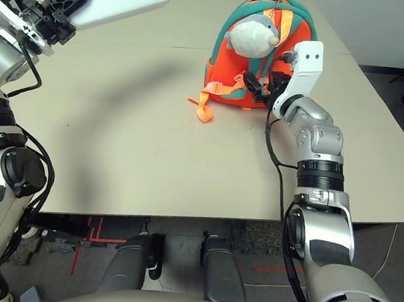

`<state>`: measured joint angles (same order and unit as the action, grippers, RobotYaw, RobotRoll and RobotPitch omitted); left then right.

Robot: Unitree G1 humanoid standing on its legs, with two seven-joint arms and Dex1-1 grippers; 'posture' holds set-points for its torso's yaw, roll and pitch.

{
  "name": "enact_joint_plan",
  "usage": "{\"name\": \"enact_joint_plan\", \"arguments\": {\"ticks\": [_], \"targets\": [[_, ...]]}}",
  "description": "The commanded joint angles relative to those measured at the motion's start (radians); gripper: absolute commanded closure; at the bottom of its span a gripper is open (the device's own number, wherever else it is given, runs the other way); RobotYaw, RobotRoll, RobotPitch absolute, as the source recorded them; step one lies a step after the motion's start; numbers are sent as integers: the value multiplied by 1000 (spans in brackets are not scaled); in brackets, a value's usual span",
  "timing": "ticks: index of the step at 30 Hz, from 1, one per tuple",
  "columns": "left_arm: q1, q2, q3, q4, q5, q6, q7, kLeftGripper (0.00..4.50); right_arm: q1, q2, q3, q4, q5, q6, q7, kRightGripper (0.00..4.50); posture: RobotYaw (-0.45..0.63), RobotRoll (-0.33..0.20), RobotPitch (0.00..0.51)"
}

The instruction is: Put the pencil case into the backpack and zip it.

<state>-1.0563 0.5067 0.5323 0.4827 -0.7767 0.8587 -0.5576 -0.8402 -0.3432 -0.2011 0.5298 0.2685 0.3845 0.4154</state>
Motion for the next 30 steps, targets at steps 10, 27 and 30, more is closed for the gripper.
{"name": "enact_joint_plan", "arguments": {"ticks": [10, 27, 30], "targets": [[-14, 2, -26, 1, -3, -39, -13, 3223, -70, 34, 18, 135, -36, -103, -19, 627, -129, 0, 122], [-20, -12, -67, 22, 5, -65, -18, 3223, -17, -8, 3, -58, 11, -28, 16, 4096, -139, 0, 115], [-17, -13, -72, 23, 4, -68, -20, 3223, 17, -46, -15, -195, 49, 77, 22, 4096, -143, 0, 115]]}}
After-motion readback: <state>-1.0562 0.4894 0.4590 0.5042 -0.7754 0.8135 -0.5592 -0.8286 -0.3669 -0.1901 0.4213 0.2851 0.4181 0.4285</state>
